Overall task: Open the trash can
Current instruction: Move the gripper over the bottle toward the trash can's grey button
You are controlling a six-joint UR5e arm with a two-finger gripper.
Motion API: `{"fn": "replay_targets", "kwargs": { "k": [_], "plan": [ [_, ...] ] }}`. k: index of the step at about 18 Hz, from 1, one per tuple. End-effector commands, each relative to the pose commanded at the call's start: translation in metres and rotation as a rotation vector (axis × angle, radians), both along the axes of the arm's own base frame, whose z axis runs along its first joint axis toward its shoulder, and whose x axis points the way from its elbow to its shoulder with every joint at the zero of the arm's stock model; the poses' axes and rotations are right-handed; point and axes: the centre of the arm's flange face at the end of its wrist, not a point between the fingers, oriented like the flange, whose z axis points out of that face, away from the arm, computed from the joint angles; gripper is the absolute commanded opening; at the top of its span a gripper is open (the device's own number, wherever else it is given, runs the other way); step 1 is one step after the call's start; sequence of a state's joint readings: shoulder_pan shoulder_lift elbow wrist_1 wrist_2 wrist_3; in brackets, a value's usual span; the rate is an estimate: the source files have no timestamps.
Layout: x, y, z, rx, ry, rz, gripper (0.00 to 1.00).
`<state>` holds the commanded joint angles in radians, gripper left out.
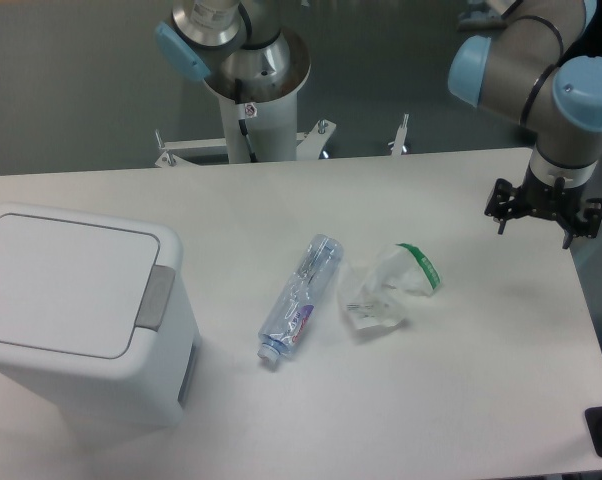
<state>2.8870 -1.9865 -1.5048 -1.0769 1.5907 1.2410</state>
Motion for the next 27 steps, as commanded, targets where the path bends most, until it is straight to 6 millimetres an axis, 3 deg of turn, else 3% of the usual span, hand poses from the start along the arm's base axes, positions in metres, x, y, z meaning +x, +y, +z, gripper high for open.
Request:
{"fn": "replay_targets", "kwargs": {
  "k": [3, 5, 6, 11, 13, 14, 18, 22, 27],
  "plan": [
    [0.003, 0.002, 0.004, -0.002, 0.005, -0.003, 1.00],
    [0.017, 0.010, 0.013, -0.002, 0.016, -0.023, 1.00],
    [0.027, 0.015, 0.007, 0.000, 0.000, -0.032, 1.00],
    [0.066, 0.013, 0.026, 0.022, 0.012, 0.021, 1.00],
    [0.092, 0.041, 0.029, 0.059, 0.003, 0.076, 1.00],
    [0.102, 0.051, 0.021, 0.083, -0.023, 0.138, 1.00],
    [0.128, 0.088, 0.016, 0.109, -0.056, 0.157, 1.00],
    [0.146, 0.110, 0.046, 0.157, -0.206, 0.176, 1.00],
    [0.150, 0.134, 0.122, 0.144, -0.346, 0.272, 1.00]
  ]
}}
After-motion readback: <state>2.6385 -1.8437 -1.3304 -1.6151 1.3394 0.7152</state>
